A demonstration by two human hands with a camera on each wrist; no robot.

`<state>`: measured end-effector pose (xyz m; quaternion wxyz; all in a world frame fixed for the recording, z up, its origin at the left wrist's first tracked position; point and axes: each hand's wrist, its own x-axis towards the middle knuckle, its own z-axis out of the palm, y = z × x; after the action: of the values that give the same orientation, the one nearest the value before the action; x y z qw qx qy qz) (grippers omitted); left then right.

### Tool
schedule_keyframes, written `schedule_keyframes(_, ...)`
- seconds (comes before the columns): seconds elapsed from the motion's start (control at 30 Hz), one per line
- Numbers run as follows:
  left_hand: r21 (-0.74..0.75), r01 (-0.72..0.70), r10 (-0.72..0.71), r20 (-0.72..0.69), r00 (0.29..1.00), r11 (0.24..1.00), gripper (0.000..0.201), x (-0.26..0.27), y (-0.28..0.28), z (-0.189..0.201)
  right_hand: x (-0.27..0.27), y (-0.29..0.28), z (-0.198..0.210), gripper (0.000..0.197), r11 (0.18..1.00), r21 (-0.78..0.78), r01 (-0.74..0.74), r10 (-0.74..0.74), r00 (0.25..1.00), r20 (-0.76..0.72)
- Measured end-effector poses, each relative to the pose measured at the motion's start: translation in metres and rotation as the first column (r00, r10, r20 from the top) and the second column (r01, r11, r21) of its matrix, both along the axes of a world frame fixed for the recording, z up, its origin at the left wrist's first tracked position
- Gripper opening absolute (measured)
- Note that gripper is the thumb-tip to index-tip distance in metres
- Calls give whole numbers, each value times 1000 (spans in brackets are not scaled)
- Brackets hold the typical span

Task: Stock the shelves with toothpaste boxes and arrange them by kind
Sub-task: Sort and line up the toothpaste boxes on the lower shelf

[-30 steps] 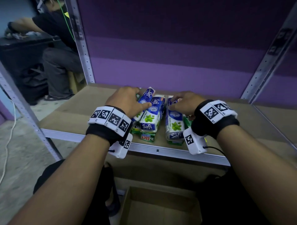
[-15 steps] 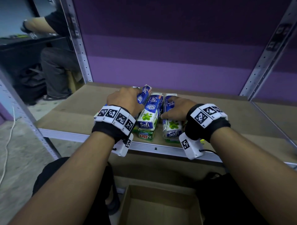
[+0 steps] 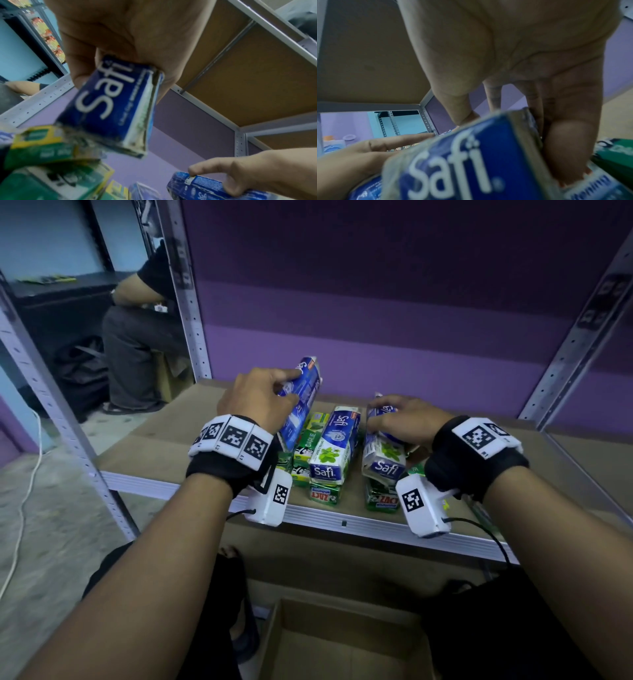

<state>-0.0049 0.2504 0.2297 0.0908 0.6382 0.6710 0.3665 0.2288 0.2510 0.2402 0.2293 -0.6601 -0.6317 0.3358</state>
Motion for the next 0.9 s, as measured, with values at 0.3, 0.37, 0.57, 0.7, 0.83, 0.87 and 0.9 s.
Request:
schedule_keyframes(0.3, 47, -133, 130, 64, 990, 990, 45, -76, 0, -1, -49, 5, 37, 46, 986, 136, -96, 91, 995, 40)
schedule_keyframes(0.37, 35, -149, 146, 73, 987, 988, 45, -93, 0, -7, -66, 8, 41, 45, 982, 141, -126, 120, 992, 49)
schedule_keyframes(0.57, -59, -137, 145, 174, 974, 989, 43, -133, 11, -41, -126, 21, 49, 35, 972, 140, -186, 177, 981, 75)
schedule_keyframes(0.7, -126, -105, 135, 254, 958, 986, 42, -147, 21, -60, -160, 32, 47, 23, 964, 118, -236, 231, 971, 56)
schedule_keyframes(0.83, -172, -76, 128, 319, 939, 982, 41, -150, 28, -77, -186, 44, 42, 28, 956, 97, -277, 261, 953, 156)
schedule_keyframes(0.87, -185, -64, 125, 340, 932, 981, 41, -149, 30, -80, -191, 46, 41, 34, 951, 91, -295, 268, 935, 232)
schedule_keyframes(0.9, -194, -47, 116, 363, 925, 980, 41, -147, 32, -84, -196, 47, 40, 37, 948, 87, -306, 267, 915, 304)
